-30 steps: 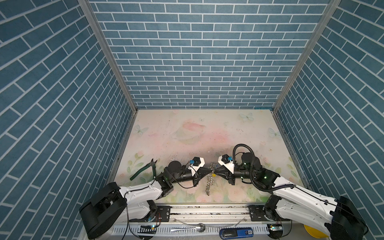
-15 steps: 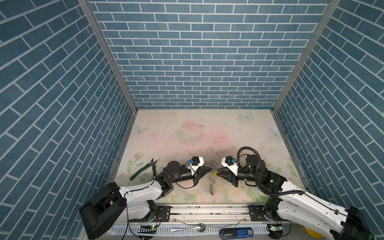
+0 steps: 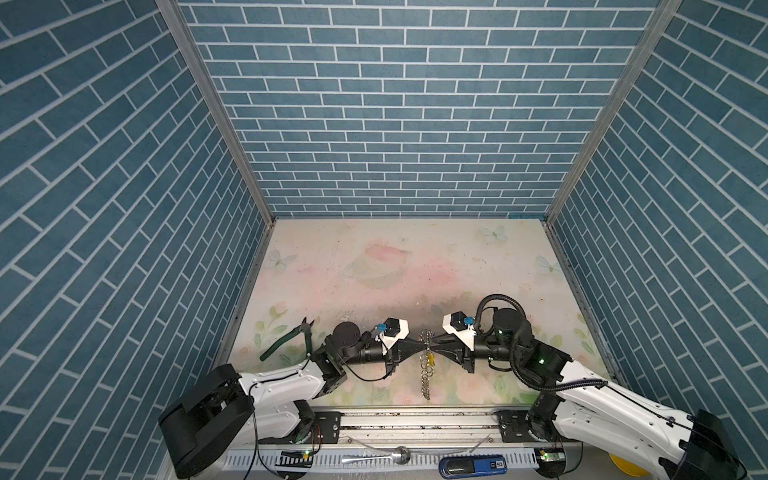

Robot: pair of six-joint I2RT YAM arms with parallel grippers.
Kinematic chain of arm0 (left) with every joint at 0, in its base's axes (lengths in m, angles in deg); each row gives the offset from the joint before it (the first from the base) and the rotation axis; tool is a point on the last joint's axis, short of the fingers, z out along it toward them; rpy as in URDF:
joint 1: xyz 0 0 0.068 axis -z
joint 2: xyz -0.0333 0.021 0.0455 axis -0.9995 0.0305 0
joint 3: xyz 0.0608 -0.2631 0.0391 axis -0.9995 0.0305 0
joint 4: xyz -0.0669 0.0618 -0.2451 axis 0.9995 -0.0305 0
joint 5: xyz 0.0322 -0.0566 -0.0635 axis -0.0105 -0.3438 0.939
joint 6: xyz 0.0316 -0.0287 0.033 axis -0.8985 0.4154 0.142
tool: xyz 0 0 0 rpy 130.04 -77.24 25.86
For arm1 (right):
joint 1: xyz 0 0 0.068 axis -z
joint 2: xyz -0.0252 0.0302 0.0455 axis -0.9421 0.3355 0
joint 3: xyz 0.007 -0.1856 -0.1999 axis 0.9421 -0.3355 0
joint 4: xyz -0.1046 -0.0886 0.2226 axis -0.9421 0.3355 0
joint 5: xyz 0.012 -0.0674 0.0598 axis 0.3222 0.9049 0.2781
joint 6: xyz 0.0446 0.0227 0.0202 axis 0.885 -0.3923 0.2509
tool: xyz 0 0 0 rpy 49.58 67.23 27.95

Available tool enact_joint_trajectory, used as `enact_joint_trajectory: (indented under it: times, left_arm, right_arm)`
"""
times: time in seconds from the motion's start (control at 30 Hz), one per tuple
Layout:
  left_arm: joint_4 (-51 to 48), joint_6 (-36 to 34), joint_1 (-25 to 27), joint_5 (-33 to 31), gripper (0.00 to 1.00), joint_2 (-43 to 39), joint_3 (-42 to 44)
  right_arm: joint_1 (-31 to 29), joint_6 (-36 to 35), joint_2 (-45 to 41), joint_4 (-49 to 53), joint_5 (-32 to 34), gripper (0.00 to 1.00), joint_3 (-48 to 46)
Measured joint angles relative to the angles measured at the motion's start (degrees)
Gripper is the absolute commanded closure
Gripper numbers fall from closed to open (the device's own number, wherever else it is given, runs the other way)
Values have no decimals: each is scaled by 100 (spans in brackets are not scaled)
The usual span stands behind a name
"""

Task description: Put the keys on the keyring

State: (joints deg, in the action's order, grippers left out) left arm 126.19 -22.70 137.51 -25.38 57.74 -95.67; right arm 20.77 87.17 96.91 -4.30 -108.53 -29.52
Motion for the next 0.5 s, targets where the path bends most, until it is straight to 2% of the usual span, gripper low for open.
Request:
enact_joint_trajectory:
  times: [0.2,0.43,0.5]
  left_arm:
    - [33,2,0,127,100,76,-2]
    - [39,52,-7,188,100,140,-2]
    - [11,76,-11,190,100,149,-2]
  right_arm:
    - [0,9,9,-208,-310,83,0]
    - [7,-11,98,-282,-501,99,0]
    - [9,-17,127,-249,-498,100,11]
